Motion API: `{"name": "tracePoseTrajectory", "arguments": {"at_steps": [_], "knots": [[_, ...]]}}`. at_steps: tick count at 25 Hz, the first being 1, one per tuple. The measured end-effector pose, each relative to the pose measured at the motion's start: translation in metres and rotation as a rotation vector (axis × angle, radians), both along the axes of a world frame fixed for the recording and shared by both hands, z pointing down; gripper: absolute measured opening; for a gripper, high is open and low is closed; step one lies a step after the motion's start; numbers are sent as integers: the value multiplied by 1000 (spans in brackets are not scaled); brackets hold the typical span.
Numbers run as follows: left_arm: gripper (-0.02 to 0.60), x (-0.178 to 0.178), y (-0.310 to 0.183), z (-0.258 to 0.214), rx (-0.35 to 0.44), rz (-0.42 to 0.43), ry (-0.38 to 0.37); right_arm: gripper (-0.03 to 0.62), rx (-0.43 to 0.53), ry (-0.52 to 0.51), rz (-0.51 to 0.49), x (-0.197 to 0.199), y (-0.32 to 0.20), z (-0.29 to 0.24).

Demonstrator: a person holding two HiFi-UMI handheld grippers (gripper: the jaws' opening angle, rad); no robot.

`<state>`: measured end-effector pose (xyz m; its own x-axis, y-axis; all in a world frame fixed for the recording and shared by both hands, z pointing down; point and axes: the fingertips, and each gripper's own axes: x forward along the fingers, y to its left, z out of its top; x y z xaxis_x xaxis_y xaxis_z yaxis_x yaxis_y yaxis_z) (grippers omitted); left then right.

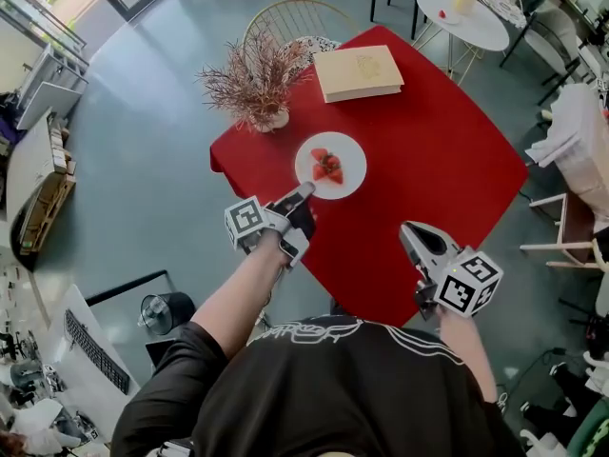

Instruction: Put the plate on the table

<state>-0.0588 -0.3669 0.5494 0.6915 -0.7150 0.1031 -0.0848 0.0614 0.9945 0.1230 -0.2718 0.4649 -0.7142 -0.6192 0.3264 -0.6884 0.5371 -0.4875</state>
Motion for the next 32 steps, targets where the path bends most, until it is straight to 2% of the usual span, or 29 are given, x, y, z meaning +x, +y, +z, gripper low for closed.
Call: {"name": "tracePoseTrajectory", "arguments": {"at_steps": [16,25,32], "knots": [[17,-2,-6,55,-140,1,-112,8,-81,-7,36,13,-10,27],[18,-1,-6,65,-220,5,-122,8,-94,-11,37,14,-9,30],[28,0,-8,64,-241,10,-134,8,-125,-35,65,18,-7,35]]}}
